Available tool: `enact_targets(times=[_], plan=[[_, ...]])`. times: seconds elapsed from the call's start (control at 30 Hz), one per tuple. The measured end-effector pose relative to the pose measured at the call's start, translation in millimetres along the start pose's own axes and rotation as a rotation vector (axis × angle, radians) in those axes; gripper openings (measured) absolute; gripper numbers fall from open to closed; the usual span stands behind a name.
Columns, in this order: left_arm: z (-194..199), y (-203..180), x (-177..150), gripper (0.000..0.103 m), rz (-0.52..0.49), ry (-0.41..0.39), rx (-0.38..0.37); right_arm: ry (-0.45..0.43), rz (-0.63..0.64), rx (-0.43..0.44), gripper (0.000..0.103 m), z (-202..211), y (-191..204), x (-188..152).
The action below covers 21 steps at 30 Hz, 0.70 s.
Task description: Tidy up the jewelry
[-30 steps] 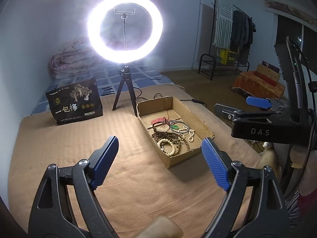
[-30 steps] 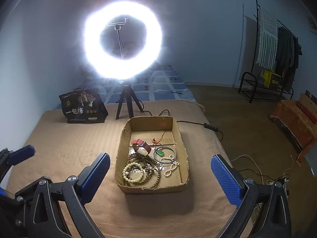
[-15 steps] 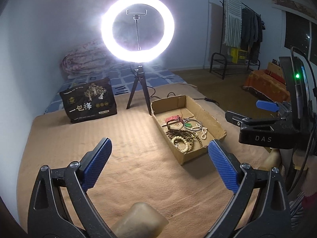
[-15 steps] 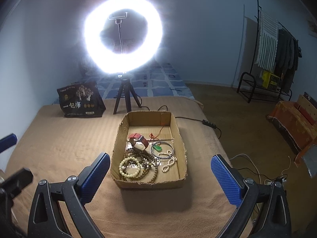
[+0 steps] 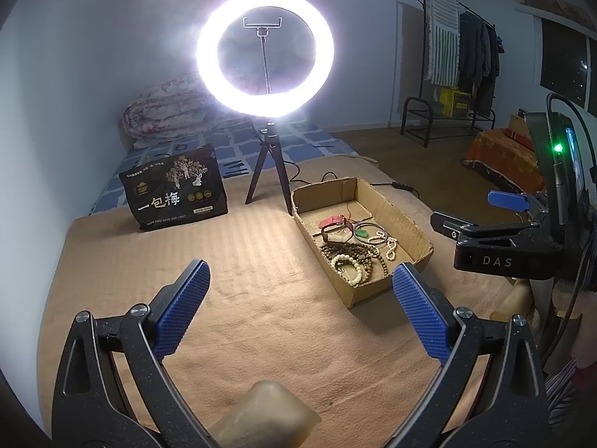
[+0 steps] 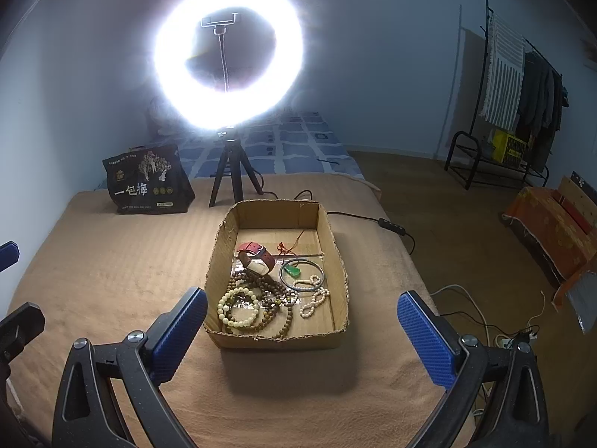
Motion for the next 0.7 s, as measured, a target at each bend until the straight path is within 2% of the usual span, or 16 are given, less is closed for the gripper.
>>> enact_targets(times=[0.7], plan=[[0.8,2.4,2.0,0.100,0.011,-0.002,0.004,0.005,-0.001,0.005,0.103,-2.9,2.7,-2.9]])
Point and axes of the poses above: each gripper's, at about its wrist camera, not at the fingertips, and z roughly against the way its jaws point, y to its left, x to its top, the point moved 2 cm from there along -z, roughly the way its jaws point, and after that the axes turned 10 degrees about z, right-handed, at the moved point
